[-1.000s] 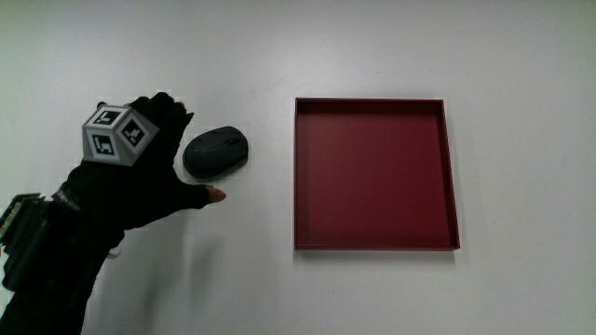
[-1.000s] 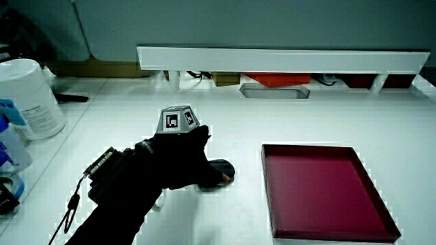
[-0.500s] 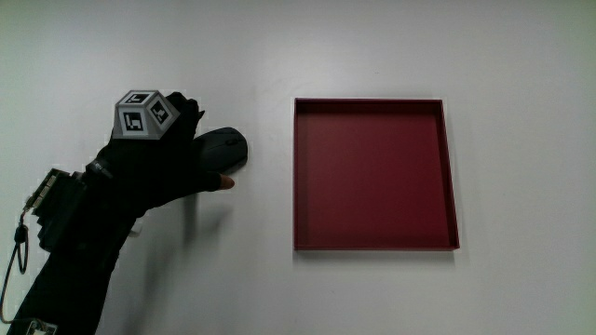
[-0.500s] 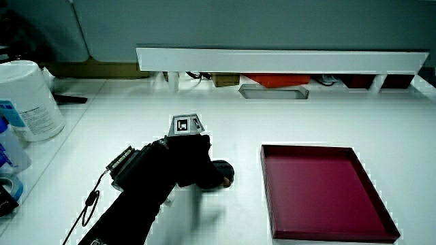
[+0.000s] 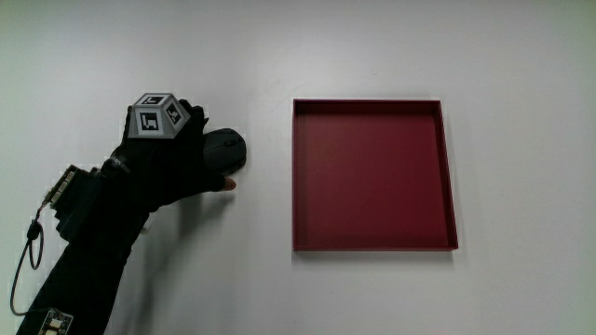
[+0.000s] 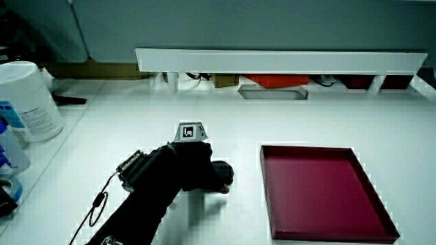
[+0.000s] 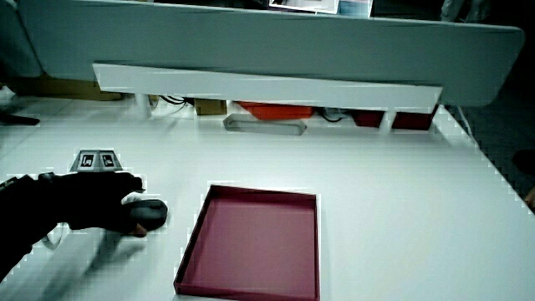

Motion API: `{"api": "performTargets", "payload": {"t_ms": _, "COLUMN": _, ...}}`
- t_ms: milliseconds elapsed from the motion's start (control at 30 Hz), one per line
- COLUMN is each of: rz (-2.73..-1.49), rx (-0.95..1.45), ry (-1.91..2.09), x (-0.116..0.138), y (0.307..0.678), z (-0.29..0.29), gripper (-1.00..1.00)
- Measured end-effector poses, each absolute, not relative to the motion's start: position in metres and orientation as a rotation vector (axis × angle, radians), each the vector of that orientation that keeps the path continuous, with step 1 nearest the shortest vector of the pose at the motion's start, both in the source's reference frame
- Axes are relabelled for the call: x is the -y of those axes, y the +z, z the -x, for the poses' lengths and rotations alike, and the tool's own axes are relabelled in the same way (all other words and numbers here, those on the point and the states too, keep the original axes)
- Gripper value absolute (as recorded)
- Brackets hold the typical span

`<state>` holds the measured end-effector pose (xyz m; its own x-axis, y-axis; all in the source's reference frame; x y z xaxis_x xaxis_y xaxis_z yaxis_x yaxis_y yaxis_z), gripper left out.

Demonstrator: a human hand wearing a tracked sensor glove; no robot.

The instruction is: Pick mouse from desk

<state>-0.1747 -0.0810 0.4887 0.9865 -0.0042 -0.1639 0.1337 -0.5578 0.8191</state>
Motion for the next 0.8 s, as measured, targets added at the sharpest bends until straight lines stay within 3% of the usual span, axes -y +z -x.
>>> {"api": "performTargets", "payload": {"t_ms": 133, "rz": -2.175, "rx": -0.096, "ry": -0.179, "x": 0.0806, "y": 0.4882, "z": 0.1729, "gripper": 0.00}}
{"api": "performTargets", "payload": {"t_ms": 800, "rz": -2.238, "rx": -0.144, "ry": -0.203, "x": 0.0779, "y": 0.4927, "z": 0.1729, "gripper": 0.91}}
